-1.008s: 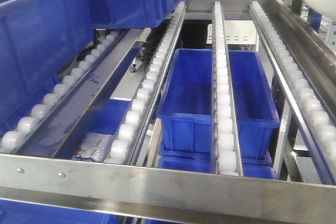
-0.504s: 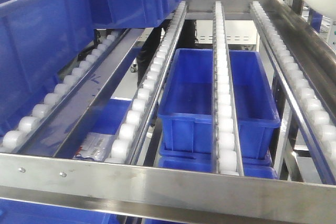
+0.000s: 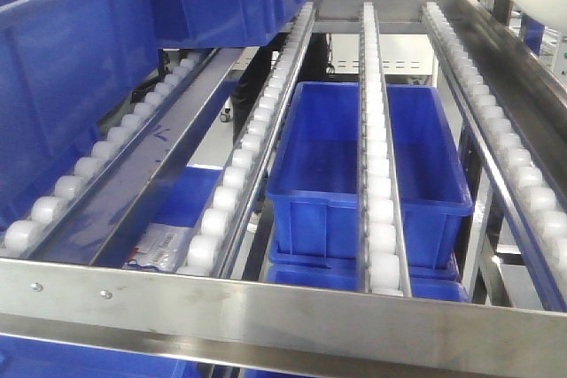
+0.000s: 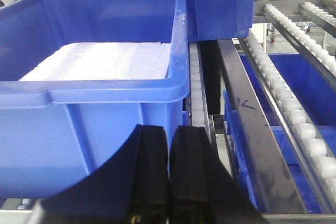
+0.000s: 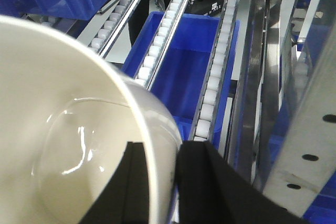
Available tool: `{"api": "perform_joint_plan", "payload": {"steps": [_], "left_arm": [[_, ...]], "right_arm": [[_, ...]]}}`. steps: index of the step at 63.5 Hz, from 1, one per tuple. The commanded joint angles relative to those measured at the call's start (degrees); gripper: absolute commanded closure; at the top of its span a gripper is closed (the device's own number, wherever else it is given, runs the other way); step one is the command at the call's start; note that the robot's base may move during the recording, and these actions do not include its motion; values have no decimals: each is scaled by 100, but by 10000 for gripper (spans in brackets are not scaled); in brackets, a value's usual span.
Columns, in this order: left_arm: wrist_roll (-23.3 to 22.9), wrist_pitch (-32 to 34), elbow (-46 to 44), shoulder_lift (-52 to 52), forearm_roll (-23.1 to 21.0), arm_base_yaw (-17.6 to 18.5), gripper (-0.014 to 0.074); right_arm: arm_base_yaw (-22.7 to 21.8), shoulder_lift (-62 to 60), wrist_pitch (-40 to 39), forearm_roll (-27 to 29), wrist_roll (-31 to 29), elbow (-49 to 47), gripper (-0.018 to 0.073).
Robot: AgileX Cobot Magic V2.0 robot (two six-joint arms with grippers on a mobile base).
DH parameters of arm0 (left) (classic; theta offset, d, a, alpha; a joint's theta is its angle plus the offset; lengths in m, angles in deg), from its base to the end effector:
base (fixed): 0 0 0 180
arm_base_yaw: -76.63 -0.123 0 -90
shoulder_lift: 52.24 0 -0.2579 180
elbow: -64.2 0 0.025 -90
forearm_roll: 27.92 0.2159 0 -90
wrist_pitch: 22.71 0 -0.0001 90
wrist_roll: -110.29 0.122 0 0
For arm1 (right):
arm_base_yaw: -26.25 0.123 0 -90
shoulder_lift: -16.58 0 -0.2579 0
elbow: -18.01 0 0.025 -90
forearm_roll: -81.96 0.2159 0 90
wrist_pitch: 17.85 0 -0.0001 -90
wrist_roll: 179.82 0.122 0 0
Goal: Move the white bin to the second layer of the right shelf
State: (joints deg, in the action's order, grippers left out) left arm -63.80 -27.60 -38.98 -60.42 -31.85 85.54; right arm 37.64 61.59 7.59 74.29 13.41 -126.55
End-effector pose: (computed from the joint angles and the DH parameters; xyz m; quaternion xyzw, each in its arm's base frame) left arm 0.0785 -0.0130 0.2036 0.0692 0.7030 -0.0448 0.7064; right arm 0.1422 0.0215 0.3328 -0.0181 0.7967 0.0702 0.6001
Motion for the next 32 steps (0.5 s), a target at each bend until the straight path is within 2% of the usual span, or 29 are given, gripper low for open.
{"api": "perform_joint_plan", "payload": {"steps": [1, 21, 32], "left_arm": [[-20, 489, 211, 80, -31, 21, 512], [-20, 489, 211, 80, -31, 21, 512], [-20, 489, 211, 80, -31, 21, 512]], "right_arm": [[-32, 16, -562, -63, -17, -162, 503], [-32, 34, -481, 68, -17, -162, 504], [-21, 504, -470, 413, -17, -162, 504]]}}
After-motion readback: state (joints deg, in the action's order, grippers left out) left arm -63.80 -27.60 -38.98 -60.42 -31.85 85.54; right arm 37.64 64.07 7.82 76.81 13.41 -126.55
